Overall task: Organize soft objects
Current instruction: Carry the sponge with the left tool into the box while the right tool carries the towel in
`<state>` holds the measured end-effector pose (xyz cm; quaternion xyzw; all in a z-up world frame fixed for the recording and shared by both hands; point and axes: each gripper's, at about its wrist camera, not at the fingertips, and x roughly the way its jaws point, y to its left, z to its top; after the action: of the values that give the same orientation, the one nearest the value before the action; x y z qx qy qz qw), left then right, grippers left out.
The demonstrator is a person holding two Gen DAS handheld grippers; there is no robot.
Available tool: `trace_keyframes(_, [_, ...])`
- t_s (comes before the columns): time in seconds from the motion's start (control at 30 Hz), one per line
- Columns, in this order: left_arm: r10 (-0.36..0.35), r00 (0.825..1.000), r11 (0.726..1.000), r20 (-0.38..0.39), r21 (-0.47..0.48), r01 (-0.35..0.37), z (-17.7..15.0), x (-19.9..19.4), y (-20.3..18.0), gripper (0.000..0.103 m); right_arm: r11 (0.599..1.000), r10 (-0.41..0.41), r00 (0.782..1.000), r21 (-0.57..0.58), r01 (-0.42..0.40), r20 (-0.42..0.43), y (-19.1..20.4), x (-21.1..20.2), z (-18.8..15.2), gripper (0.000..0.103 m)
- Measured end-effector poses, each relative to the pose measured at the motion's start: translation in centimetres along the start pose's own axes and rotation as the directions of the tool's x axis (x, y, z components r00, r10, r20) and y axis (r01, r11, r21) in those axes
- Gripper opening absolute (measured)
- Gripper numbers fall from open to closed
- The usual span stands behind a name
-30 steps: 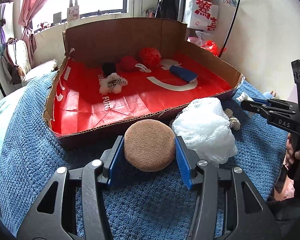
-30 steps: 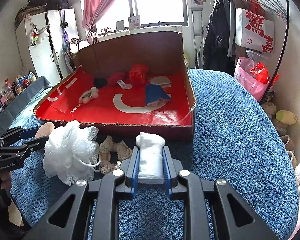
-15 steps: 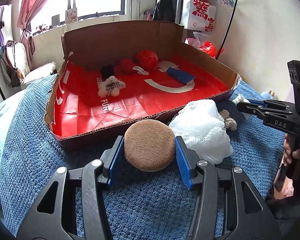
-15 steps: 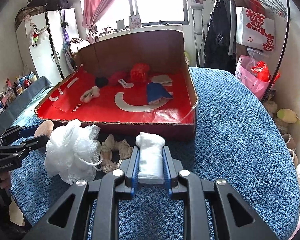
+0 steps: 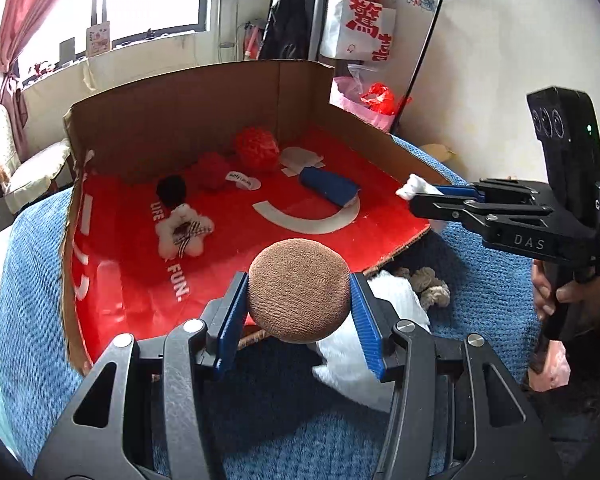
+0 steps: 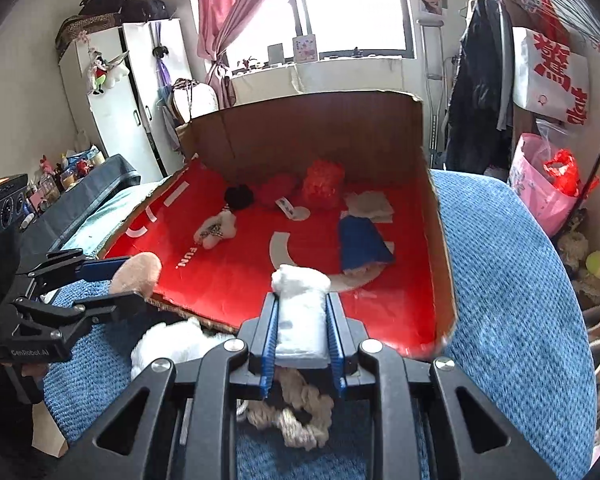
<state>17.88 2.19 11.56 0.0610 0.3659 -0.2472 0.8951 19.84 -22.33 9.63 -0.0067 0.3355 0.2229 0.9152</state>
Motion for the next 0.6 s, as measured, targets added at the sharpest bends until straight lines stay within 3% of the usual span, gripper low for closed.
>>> trace_keyframes(0.27, [-0.017,0.989,0.997,-0.144,0.069,0.027,4.8,6.5,1.4,0.048,0.998,0.064,0.985,-0.012,-0.066,-0.161,-0.1,8.0,6.2,0.025])
trace_keyframes(0.6, [0.028,0.967,0.994,-0.251,0.113,0.000,6.7,11.8,2.4,0.048,0.997,0.064,0.947,-0.012,-0.072,-0.314,-1.1,14.2,7.9,0.025])
